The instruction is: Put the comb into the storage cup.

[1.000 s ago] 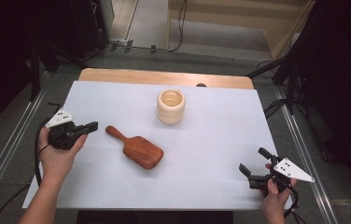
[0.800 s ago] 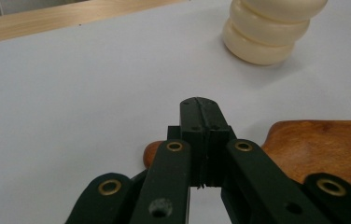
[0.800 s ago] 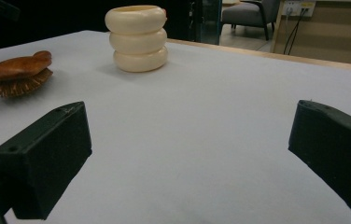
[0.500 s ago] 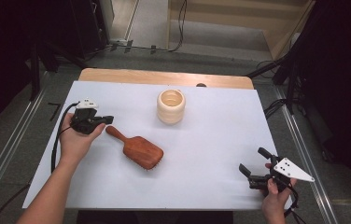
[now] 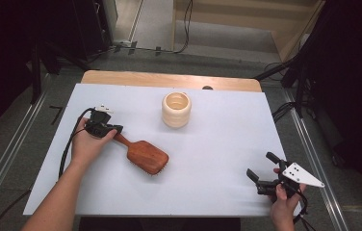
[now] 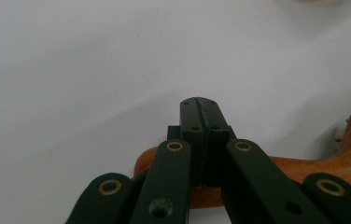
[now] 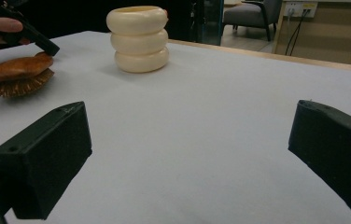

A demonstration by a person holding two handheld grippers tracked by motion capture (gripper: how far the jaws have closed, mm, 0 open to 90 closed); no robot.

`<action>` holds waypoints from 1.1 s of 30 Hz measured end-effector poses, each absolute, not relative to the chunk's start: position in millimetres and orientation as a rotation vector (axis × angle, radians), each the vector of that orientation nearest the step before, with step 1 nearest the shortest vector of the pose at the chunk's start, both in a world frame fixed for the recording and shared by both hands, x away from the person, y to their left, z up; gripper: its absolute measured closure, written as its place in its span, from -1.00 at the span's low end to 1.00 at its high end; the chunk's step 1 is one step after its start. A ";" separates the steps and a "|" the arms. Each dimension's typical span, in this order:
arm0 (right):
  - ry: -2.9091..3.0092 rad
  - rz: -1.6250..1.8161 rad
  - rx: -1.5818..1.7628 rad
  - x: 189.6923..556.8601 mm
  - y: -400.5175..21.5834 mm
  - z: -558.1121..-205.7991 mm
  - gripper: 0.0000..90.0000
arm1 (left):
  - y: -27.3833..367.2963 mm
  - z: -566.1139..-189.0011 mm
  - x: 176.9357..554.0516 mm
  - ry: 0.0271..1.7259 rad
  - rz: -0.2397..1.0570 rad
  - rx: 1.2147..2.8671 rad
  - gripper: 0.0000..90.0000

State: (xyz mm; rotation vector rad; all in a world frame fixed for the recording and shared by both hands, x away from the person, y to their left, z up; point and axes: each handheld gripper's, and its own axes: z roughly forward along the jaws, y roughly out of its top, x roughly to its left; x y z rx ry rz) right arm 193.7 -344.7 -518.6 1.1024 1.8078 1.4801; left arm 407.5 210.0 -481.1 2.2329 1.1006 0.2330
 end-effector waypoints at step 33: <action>1.802 1.475 1.114 194.9 -344.2 -518.9 -1.00 | 233.0 -480.1 371.4 0.985 0.104 2.349 1.00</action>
